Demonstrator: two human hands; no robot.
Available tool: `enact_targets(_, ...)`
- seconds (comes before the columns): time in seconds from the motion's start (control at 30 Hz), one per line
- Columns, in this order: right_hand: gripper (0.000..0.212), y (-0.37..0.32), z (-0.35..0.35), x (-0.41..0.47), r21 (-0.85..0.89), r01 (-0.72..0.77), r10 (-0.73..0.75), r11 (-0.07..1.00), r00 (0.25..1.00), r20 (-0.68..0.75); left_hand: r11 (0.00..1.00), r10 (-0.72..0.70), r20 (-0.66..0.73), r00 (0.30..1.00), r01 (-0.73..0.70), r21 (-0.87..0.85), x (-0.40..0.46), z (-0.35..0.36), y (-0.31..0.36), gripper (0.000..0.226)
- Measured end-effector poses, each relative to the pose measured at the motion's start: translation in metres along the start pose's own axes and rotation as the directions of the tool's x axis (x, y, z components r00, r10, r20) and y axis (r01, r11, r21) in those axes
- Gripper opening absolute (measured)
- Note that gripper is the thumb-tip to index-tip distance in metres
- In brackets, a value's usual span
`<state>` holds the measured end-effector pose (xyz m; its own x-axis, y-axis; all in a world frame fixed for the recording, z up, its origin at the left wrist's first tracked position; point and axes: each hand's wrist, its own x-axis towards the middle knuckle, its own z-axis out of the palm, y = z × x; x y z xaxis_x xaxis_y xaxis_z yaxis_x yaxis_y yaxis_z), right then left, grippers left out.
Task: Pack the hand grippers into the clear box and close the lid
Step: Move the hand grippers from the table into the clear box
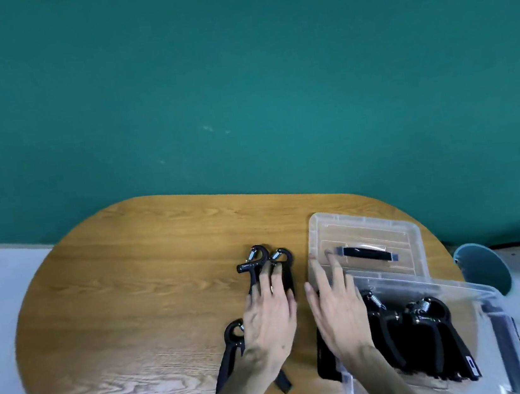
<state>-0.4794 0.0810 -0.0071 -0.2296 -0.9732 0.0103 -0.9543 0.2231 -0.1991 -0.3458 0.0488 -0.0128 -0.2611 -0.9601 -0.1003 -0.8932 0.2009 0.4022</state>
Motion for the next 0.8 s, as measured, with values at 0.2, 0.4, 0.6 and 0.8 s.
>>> enact_targets(0.2,0.045,-0.051,0.030,0.008,-0.035,0.036,-0.033,0.999,0.996,0.088,0.997,-0.083,0.069,0.994,0.082,0.007,-0.004,0.002,-0.056,0.054)
enact_targets(0.4,0.052,-0.069,0.069,0.015,-0.084,0.042,-0.022,0.996,0.975,0.222,0.978,-0.186,0.159,0.970,0.198,-0.061,-0.016,0.015,-0.101,0.058)
enact_targets(0.6,0.054,-0.075,0.101,0.025,-0.046,-0.001,0.014,0.999,0.960,0.280,0.960,-0.180,0.182,0.967,0.213,-0.183,-0.044,0.040,-0.132,0.062)
enact_targets(0.8,0.053,-0.080,0.126,0.035,-0.084,0.036,-0.012,0.996,0.963,0.270,0.969,-0.188,0.190,0.964,0.214,-0.126,-0.058,0.084,-0.147,0.067)
